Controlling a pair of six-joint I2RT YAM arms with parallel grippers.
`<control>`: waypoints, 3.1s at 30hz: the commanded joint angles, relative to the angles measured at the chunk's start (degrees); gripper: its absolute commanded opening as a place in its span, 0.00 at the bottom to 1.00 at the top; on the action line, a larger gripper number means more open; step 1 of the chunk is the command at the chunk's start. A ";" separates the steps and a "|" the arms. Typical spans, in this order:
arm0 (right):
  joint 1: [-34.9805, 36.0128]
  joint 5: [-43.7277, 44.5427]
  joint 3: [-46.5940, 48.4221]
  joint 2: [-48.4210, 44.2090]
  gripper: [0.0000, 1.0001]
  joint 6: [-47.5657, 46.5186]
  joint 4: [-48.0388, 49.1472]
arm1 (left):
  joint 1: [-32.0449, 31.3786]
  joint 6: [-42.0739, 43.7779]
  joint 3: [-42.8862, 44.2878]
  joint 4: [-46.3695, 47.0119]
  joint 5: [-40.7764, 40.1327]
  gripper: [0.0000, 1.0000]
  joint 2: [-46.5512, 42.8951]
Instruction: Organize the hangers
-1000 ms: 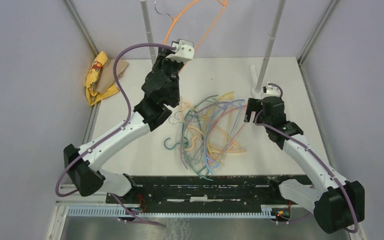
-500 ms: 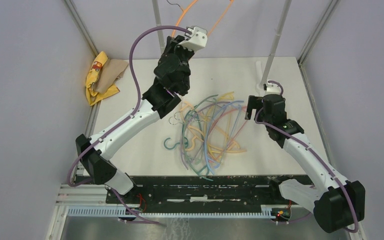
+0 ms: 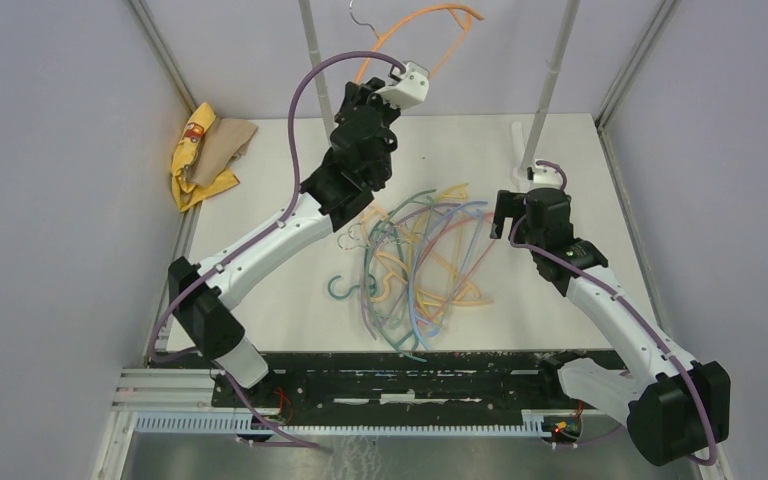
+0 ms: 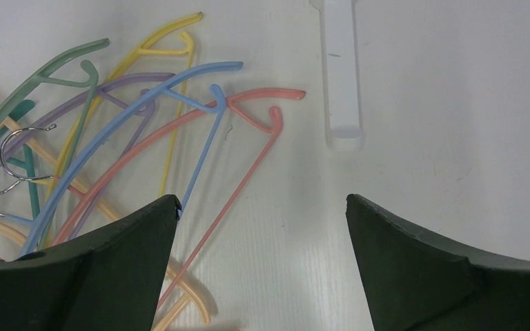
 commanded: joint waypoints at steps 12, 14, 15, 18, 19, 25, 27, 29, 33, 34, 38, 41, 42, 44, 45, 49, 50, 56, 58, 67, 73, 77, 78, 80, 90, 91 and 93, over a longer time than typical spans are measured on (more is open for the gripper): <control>0.20 1.99 1.77 2.61 1.00 -0.95 3.59 | 0.89 4.69 21.37 -3.30 1.27 0.03 8.76; 0.26 1.95 1.99 3.10 1.00 -0.77 3.77 | 1.20 4.33 24.53 -6.45 0.96 0.03 11.13; 0.20 1.91 2.11 3.37 1.00 -0.77 3.79 | 1.37 3.76 26.32 -8.22 0.69 0.03 12.22; 0.24 2.03 2.31 4.15 1.00 -0.85 4.17 | 1.96 1.14 31.36 -13.69 1.16 0.03 14.89; 0.20 2.06 2.39 4.28 1.00 -0.94 4.28 | 2.09 0.94 32.64 -14.39 1.21 0.03 15.75; 0.11 1.90 2.95 6.35 1.00 -1.47 5.09 | 2.95 1.22 38.80 -15.80 0.75 0.03 20.51; 0.17 1.82 3.21 7.25 1.00 -1.56 5.28 | 3.52 0.71 39.97 -16.40 1.44 0.03 21.73; 0.09 1.53 3.36 8.06 1.00 -1.44 5.47 | 4.33 -0.29 41.47 -18.36 1.73 0.03 23.34; 0.11 1.03 3.73 9.10 1.00 -1.09 5.28 | 5.63 -3.02 38.53 -20.66 1.43 0.03 23.80; 0.13 0.96 3.95 9.14 1.00 -1.05 4.99 | 5.79 -3.83 36.32 -20.24 1.44 0.03 22.92; 0.10 0.85 5.05 8.50 1.00 -0.76 3.89 | 6.22 -9.37 26.70 -18.96 3.39 0.23 16.75; 0.11 0.26 6.53 8.31 1.00 -0.30 2.75 | 6.63 -14.61 22.12 -20.19 7.03 0.35 12.64; 0.12 -0.09 7.20 8.49 1.00 -0.37 2.29 | 6.70 -15.85 21.38 -20.86 7.92 0.41 11.59; 0.15 -0.12 8.62 9.16 1.00 0.02 0.85 | 6.73 -17.71 20.52 -22.73 10.08 0.56 9.88; 0.11 -0.41 9.41 9.49 1.00 0.07 0.22 | 6.76 -18.30 20.39 -23.62 10.86 0.63 9.15; 0.11 -1.39 11.15 10.22 1.00 0.69 -1.64 | 7.10 -19.84 19.94 -27.18 14.16 1.00 6.02; 0.11 -1.55 11.37 10.26 1.00 0.83 -1.80 | 7.12 -20.49 19.83 -28.18 15.33 0.99 5.01; 0.25 -3.89 11.70 10.07 1.00 1.81 -2.65 | 8.33 -30.11 14.92 -32.99 27.37 0.99 -5.08; 0.76 -5.02 12.23 10.40 1.00 2.04 -3.41 | 8.66 -34.00 10.74 -32.75 30.52 0.99 -9.14; 12.52 -5.85 12.97 15.03 0.89 3.66 -7.33 | 8.62 -44.97 -10.11 -32.96 32.37 0.99 -23.84; 21.96 -5.42 13.29 19.18 0.84 7.32 -7.08 | 8.66 -50.94 -23.32 -32.76 34.25 0.99 -31.44; 25.41 -6.18 13.73 22.10 0.80 10.06 -4.14 | 8.66 -53.95 -30.64 -32.99 34.92 0.99 -34.52; 25.86 -6.27 14.43 23.30 0.79 10.45 -4.03 | 8.71 -54.50 -32.07 -32.85 34.99 0.99 -34.93; 26.22 -6.92 16.12 26.35 0.78 11.01 -4.36 | 8.58 -55.60 -34.75 -32.44 35.17 1.00 -35.49; 26.28 -8.29 19.67 34.60 0.51 13.30 -2.51 | 8.66 -57.95 -41.40 -29.90 37.72 1.00 -36.06; 26.22 -8.29 19.46 34.60 0.44 13.47 -2.52 | 8.63 -58.01 -41.68 -29.90 37.89 0.99 -36.06; 26.23 -8.30 19.19 34.24 0.25 13.83 -2.44 | 8.62 -57.97 -42.12 -29.90 38.01 0.99 -36.23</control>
